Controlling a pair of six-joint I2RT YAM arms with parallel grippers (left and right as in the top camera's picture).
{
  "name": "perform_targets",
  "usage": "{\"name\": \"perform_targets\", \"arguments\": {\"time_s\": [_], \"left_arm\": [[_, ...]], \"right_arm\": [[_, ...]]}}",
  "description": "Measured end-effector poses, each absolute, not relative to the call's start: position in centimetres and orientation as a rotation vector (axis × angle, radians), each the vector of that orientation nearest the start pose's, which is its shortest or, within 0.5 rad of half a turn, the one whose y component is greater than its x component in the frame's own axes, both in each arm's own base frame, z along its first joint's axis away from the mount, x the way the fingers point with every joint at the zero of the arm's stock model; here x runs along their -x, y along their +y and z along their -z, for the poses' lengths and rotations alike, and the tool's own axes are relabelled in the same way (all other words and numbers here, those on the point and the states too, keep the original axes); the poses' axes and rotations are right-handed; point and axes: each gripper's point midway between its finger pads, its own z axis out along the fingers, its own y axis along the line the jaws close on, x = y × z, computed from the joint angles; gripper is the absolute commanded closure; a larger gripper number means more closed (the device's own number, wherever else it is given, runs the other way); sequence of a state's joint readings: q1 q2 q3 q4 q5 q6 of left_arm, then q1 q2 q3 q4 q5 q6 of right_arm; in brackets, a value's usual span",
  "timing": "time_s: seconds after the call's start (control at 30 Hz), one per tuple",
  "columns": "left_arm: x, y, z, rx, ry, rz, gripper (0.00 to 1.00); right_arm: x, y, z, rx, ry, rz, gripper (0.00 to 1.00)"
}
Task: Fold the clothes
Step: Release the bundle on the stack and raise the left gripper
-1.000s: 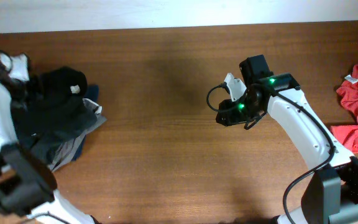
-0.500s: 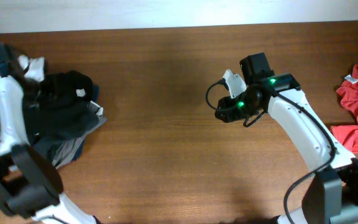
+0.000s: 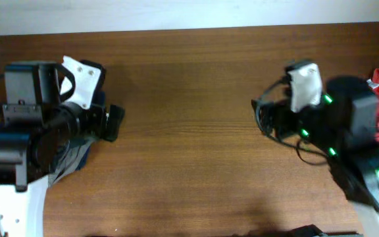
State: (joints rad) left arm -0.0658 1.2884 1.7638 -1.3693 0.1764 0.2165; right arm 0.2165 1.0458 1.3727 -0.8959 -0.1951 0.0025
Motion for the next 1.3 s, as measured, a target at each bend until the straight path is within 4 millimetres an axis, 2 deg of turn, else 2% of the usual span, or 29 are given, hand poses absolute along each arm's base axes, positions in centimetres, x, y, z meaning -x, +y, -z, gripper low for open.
{"name": "perform_targets", "arguments": {"time_s": [0.13,0.33,0.53,0.8,0.93,1.03,1.13,1.23,1.3], "left_arm": [[-28.1,-4.7,-33.9,-0.413,2.445,0.145,0.01],[-28.0,-4.7,-33.7,-0.413,2.453,0.147,0.01],[-28.0,-4.7,-33.7,-0.413,2.454,0.147,0.01],[-28.0,-4.7,-33.7,-0.414,2.456,0.147,0.01],[-28.0,-4.7,-33.7,-0.413,2.456,0.147,0.01],[-28.0,-4.7,-33.7,-0.413,2.456,0.147,0.01],[-28.0,-4.7,-33.7,-0.413,2.456,0.146,0.01],[-28.0,-4.7,-33.7,-0.412,2.457,0.144,0.01],[-28.0,-4.7,-33.7,-0.412,2.456,0.143,0.01]], "right_arm": [[-28.0,9.2,-35.9,0.329,2.077,-0.318,0.01],[-28.0,9.1,-35.8,0.323,2.083,-0.307,0.01],[-28.8,9.2,-34.9,0.322,2.116,-0.301,0.01],[-30.4,9.3,-31.8,0.32,2.23,-0.287,0.01],[-29.9,8.8,-32.9,0.307,2.189,-0.261,0.01],[-28.7,7.4,-35.4,0.263,2.082,-0.198,0.01],[-25.6,5.3,-37.2,0.199,1.976,-0.119,0.01],[-22.6,3.3,-37.3,0.144,1.906,-0.057,0.01],[-20.7,2.2,-36.2,0.111,1.876,-0.022,0.01]]}}
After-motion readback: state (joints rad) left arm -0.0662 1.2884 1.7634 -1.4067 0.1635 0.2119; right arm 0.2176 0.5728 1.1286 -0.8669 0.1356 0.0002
